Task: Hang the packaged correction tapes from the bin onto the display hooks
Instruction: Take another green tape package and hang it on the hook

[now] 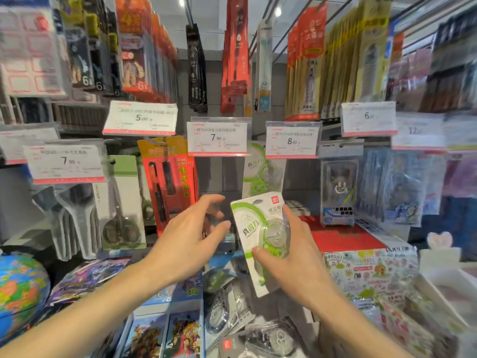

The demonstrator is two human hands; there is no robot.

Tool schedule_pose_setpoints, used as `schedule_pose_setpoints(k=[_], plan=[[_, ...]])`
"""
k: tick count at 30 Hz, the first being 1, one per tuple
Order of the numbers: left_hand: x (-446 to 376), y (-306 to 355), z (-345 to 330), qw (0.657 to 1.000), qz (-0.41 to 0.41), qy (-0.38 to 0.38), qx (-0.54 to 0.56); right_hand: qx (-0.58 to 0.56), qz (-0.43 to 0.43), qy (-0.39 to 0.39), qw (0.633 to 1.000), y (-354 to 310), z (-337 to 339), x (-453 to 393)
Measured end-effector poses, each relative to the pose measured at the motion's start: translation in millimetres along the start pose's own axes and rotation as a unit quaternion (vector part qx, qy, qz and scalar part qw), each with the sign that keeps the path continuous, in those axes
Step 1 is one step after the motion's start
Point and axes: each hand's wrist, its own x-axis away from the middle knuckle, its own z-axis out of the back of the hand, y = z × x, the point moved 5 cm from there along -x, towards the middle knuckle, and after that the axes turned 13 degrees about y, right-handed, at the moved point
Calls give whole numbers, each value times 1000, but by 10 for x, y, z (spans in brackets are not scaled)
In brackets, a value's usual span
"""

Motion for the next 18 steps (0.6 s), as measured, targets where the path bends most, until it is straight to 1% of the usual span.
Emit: schedule_pose_setpoints(k=[1,3,6,9,11,13,15,18], plan=[[-16,43,59,997,-55,22,-45,8,6,9,1000,9,51,-31],[-57,154,158,979,-157,56,-121,19,13,22,999,24,151,-93],[-163,373,260,931,-287,108,-198,38,29,44,998,37,281,-182],[-294,602,319,878,-382,170,-235,48,44,66,996,34,383,-254],[-392,739,340,845,-423,198,-260,53,50,76,994,37,434,-293],[-503,856,339,827,-443,210,-277,62,55,85,993,40,467,-325],[-632,939,306,822,-444,209,-288,69,61,94,991,45,490,-350],[-814,983,197,824,-429,183,-322,68,68,107,990,52,523,-371]])
